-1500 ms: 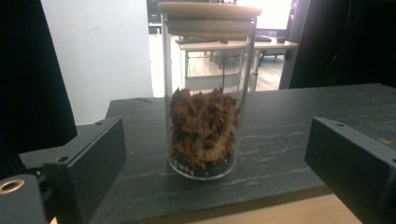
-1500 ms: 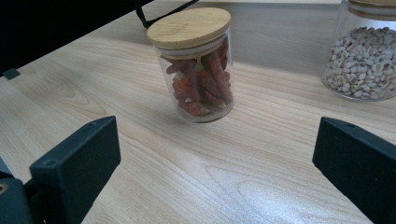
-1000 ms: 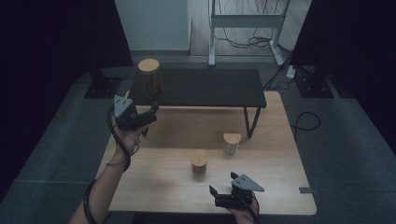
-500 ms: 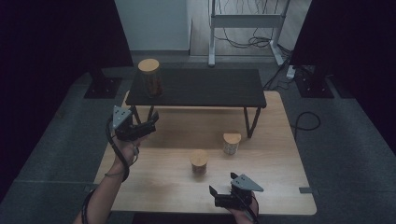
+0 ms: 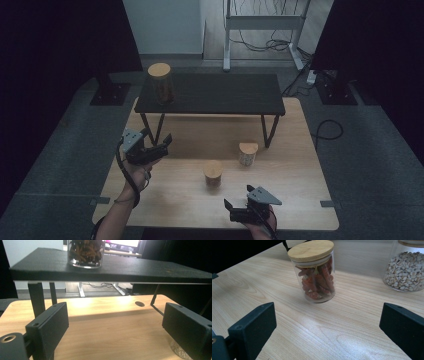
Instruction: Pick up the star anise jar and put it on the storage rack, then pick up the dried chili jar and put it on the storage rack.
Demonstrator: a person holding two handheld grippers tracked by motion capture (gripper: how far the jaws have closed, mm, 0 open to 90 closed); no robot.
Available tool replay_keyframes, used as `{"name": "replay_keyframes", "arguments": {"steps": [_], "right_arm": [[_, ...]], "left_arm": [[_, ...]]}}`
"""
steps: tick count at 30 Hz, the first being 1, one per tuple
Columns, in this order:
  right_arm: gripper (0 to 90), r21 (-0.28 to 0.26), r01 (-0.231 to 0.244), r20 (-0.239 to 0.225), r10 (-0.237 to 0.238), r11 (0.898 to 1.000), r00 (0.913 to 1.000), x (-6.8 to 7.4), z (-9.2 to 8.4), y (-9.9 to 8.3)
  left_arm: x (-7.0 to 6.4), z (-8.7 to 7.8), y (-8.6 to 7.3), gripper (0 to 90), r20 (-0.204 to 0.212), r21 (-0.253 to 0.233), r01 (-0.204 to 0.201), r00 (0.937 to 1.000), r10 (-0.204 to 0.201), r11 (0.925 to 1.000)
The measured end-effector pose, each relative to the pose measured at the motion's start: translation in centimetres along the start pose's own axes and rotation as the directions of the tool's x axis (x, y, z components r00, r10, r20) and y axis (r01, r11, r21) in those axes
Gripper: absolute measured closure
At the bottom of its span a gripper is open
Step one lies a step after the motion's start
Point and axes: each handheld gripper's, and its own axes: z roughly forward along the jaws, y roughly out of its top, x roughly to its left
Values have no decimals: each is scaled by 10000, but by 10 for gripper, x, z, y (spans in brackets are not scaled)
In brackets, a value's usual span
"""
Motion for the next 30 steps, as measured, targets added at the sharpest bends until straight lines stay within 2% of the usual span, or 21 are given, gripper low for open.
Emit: {"name": "replay_keyframes", "arguments": {"steps": [9, 21, 30], "right_arm": [[5, 50, 2, -39, -2, 10000, 10000, 0, 2, 0], [4, 108, 82, 6, -82, 9999, 10000, 0, 4, 1], [0, 10, 372, 231, -372, 9993, 9990, 1, 3, 7]], "left_arm": [[0, -3, -14, 65, 78, 231, 79, 9999, -81, 9997], [2, -8, -27, 65, 317, 111, 341, 9989, -345, 9994], [5, -6, -28, 66, 379, 254, 357, 9986, -366, 9990]]}}
